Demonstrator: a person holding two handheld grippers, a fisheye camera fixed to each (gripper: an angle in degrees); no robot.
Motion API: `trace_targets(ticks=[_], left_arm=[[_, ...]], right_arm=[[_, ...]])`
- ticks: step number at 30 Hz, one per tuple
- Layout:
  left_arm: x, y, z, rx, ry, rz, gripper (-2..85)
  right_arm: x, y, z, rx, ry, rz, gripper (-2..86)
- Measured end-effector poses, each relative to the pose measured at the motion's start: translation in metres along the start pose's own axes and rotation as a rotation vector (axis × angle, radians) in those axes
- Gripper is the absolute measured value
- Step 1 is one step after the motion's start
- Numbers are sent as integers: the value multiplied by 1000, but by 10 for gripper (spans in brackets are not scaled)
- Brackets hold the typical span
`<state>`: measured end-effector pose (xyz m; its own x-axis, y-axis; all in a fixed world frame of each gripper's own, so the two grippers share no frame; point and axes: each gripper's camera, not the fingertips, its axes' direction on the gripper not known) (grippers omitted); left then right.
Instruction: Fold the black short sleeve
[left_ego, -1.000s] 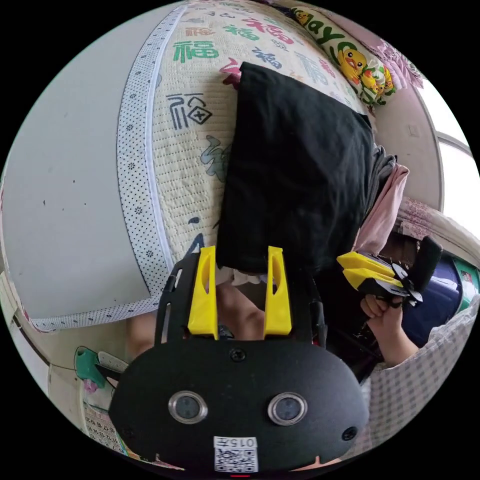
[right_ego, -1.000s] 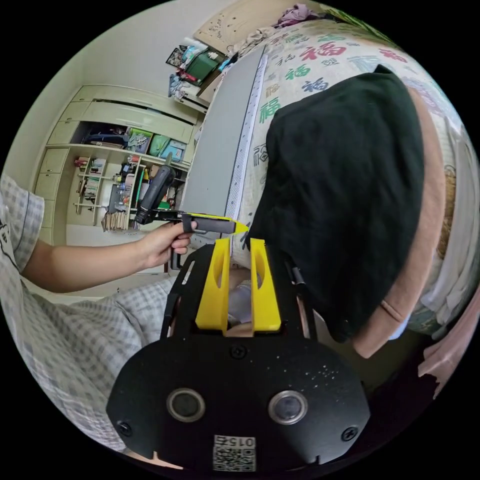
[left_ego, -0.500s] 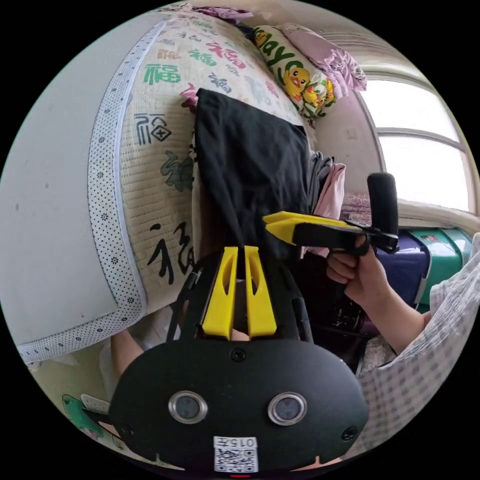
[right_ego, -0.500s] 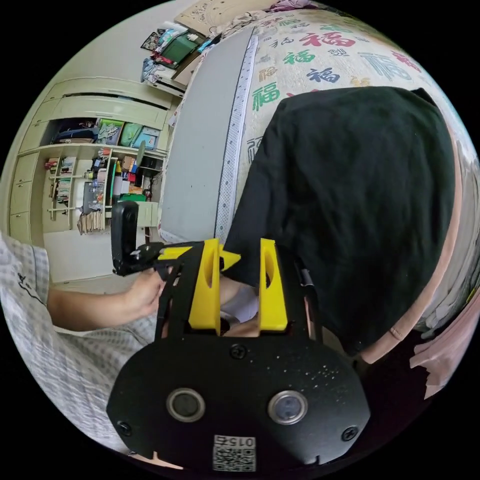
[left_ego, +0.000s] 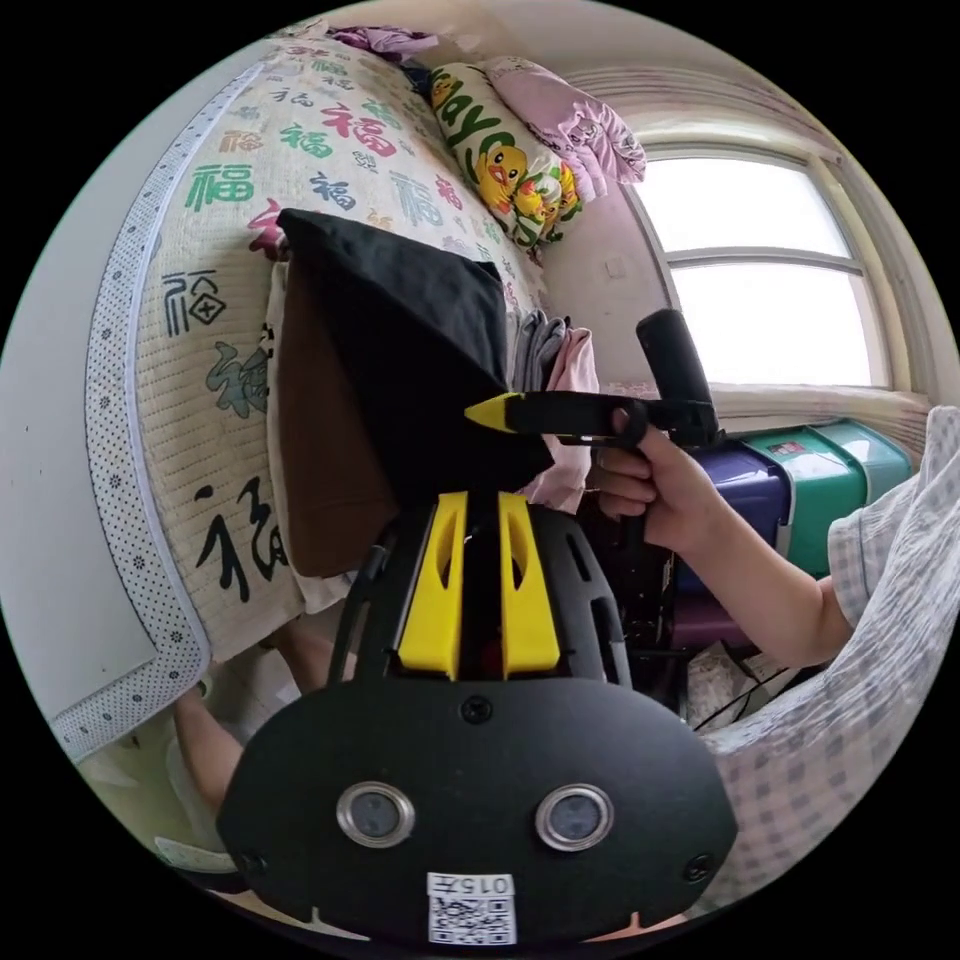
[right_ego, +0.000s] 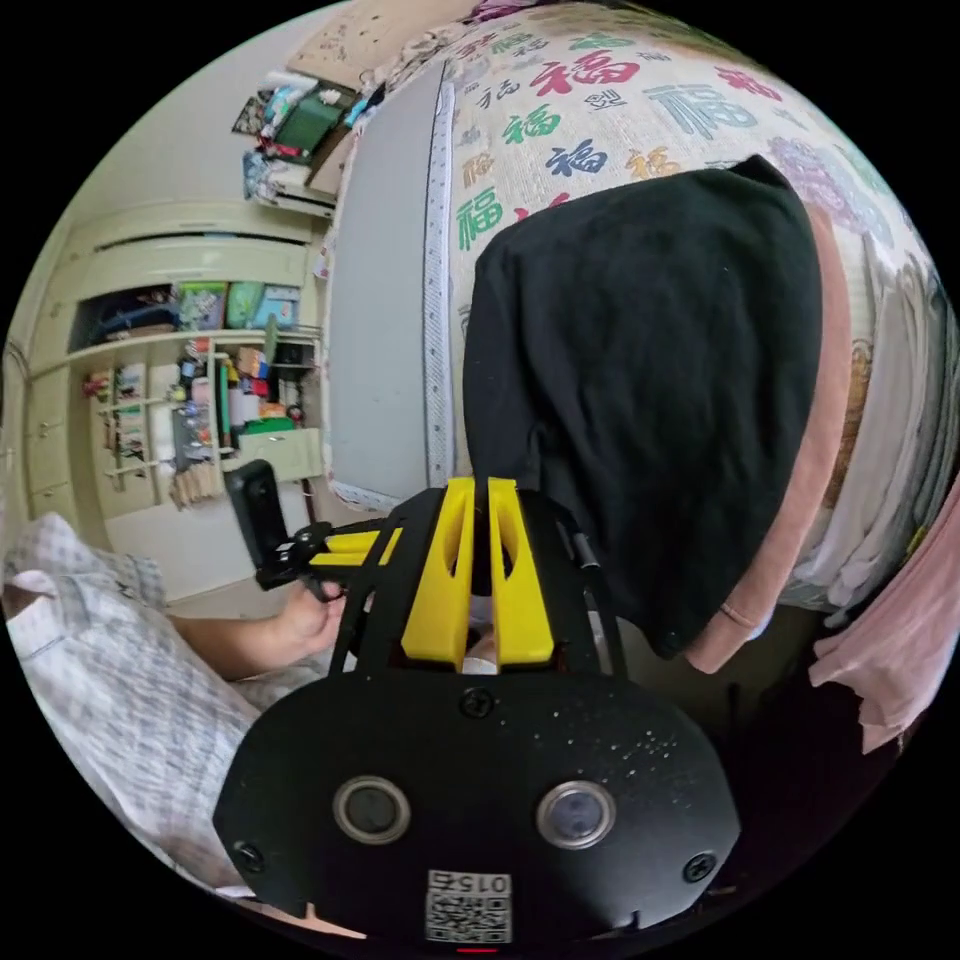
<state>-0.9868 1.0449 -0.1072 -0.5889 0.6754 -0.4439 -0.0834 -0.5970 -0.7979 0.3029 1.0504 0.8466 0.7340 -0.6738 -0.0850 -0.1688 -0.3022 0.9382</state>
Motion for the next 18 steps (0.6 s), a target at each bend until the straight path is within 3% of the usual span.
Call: trace_targets(ticks=[2, 5, 9, 14, 18], left_arm=[[-33, -6, 16, 28, 79, -50, 84], [-68, -19, 51, 9, 152, -37, 122], [-95, -39, 103, -51, 73, 15, 126], [-157, -51, 156, -23, 20, -75, 21], [-193, -57, 185, -24, 4, -57, 8]], right_arm=[[17, 2, -2, 19, -164, 24, 8], [26, 7, 1, 52, -249, 36, 6], [28, 9, 7, 96, -335, 26, 12], [42, 30, -21, 274, -161, 70, 54], [44, 42, -21, 216, -32, 43, 77]])
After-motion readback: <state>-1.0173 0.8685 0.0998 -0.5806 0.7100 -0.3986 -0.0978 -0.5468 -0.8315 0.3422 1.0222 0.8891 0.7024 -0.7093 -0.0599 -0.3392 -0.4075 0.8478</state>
